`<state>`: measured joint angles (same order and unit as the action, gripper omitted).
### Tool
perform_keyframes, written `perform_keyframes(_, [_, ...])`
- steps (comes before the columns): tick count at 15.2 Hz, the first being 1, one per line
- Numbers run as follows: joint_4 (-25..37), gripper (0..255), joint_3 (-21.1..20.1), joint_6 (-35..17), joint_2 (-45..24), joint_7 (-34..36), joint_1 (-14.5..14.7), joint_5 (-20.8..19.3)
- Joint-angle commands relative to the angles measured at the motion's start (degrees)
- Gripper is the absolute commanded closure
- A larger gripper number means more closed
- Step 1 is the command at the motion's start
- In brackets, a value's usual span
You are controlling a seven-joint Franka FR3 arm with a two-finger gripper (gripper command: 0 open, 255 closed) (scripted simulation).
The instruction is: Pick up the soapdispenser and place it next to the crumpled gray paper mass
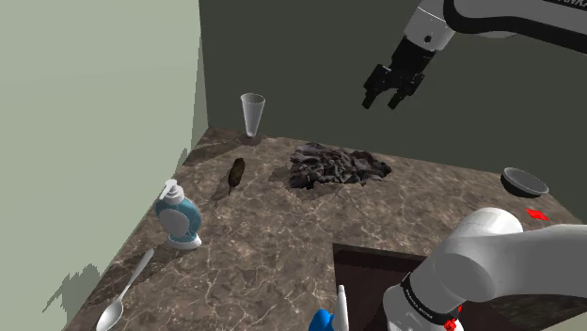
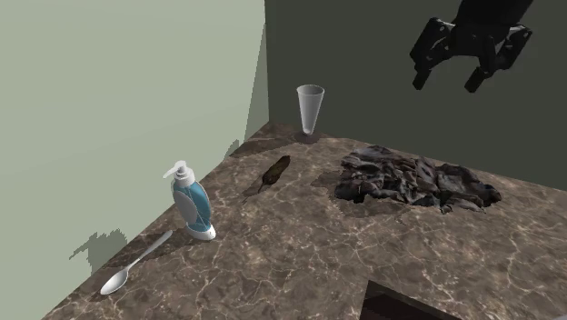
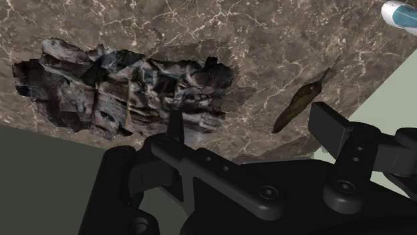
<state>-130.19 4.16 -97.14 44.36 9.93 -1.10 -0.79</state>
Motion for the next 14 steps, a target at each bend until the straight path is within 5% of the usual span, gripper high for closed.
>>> perform_keyframes(1, [0.00,0,0.00,0.00,0.00,0.00,0.00,0.00])
perform_keyframes(14, [0.69,0,-14.10,-9.96,-12.23,15.55,4.37,5.85])
